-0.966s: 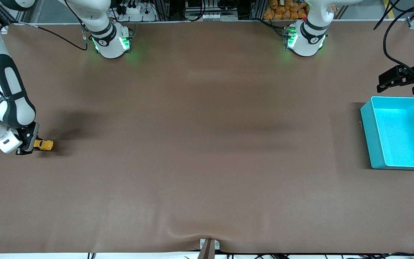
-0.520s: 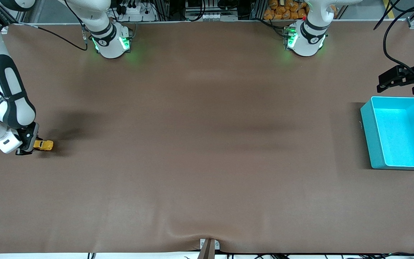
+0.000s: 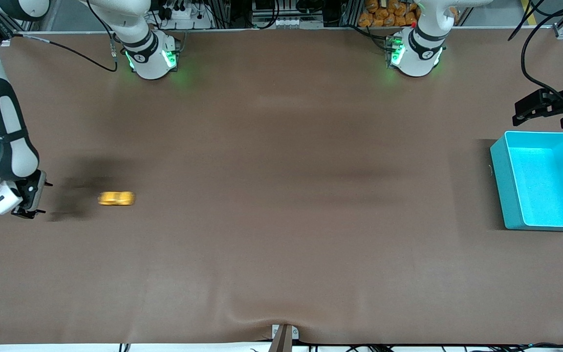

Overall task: Wind and store yellow beetle car
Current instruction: 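Open the right gripper, releasing the car to roll toward the box, then retract the right gripper while the left gripper reaches the car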

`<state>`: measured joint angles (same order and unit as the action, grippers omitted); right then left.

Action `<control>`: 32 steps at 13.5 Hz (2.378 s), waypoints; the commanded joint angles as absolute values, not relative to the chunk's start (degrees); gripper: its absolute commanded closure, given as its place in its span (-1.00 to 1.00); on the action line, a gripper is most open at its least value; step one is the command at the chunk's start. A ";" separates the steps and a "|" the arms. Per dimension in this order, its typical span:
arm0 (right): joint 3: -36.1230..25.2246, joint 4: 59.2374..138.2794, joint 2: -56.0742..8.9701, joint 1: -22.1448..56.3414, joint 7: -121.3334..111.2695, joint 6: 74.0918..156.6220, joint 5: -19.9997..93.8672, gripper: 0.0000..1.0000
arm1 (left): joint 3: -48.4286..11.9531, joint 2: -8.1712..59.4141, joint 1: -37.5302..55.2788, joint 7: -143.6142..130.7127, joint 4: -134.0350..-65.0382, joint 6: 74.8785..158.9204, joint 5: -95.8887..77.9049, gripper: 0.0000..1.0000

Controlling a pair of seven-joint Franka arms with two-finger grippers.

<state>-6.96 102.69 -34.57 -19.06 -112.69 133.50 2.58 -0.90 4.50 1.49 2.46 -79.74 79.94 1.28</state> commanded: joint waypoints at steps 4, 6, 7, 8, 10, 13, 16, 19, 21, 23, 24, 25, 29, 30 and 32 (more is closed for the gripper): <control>-5.89 100.64 -35.16 -19.86 -113.82 132.28 3.60 -1.00 | -0.97 3.52 1.58 2.29 -80.60 80.42 2.02 -1.00; -5.63 100.63 -35.07 -19.86 -113.73 132.19 3.60 -1.00 | -0.97 3.52 1.58 2.37 -80.60 80.42 2.02 -1.00; -5.45 100.63 -34.98 -19.78 -113.73 132.01 3.60 -1.00 | -0.97 3.52 1.67 2.29 -80.68 80.42 2.02 -1.00; -5.45 100.20 -34.98 -19.78 -113.73 131.49 3.60 -1.00 | -0.97 3.52 1.58 2.37 -80.60 80.42 2.02 -1.00; -5.28 99.67 -35.07 -19.60 -113.73 130.61 3.69 -1.00 | -0.97 3.52 1.58 2.37 -80.60 80.42 2.02 -1.00; -5.10 98.10 -34.89 -19.78 -113.73 128.16 5.61 -1.00 | -0.97 3.52 1.67 2.37 -80.60 80.42 2.11 -1.00; -5.18 93.45 -34.81 -20.13 -113.21 121.84 9.21 -1.00 | -0.97 3.60 1.67 2.37 -80.60 80.42 2.02 -1.00; -5.10 84.93 -34.37 -19.43 -105.77 112.10 10.28 -1.00 | -0.97 3.60 1.67 2.29 -80.60 80.42 2.02 -1.00; -4.31 80.00 -32.53 -18.29 -96.20 104.45 10.37 -1.00 | -0.97 3.69 1.58 2.81 -80.68 80.42 2.11 -1.00; -2.56 79.45 -28.41 -16.97 -85.40 102.13 10.37 -1.00 | -0.97 3.87 1.32 3.25 -80.86 80.42 2.20 -1.00; -1.33 79.45 -26.56 -16.35 -80.82 101.69 10.28 -1.00 | -0.88 3.95 1.06 3.34 -81.47 80.42 2.20 -1.00; -0.19 79.37 -24.63 -15.74 -76.60 101.34 10.28 -1.00 | -0.70 4.13 1.05 2.64 -83.13 80.42 2.28 -1.00; 2.11 79.37 -18.38 -13.10 -64.09 98.44 10.28 -1.00 | -0.53 5.27 0.97 -14.15 -90.16 85.41 4.31 -1.00; 1.76 79.45 -16.11 -11.62 -62.25 98.18 10.37 -1.00 | -0.27 5.88 0.88 -21.20 -92.09 87.52 4.39 -1.00; 1.76 79.89 -12.76 -9.85 -50.52 98.00 10.11 -1.00 | -0.26 5.89 1.06 -27.05 -97.62 93.31 4.39 -1.00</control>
<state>1.95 78.13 -16.70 -11.08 -58.93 98.49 9.93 -0.21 6.96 1.14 -21.64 -92.65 88.87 3.23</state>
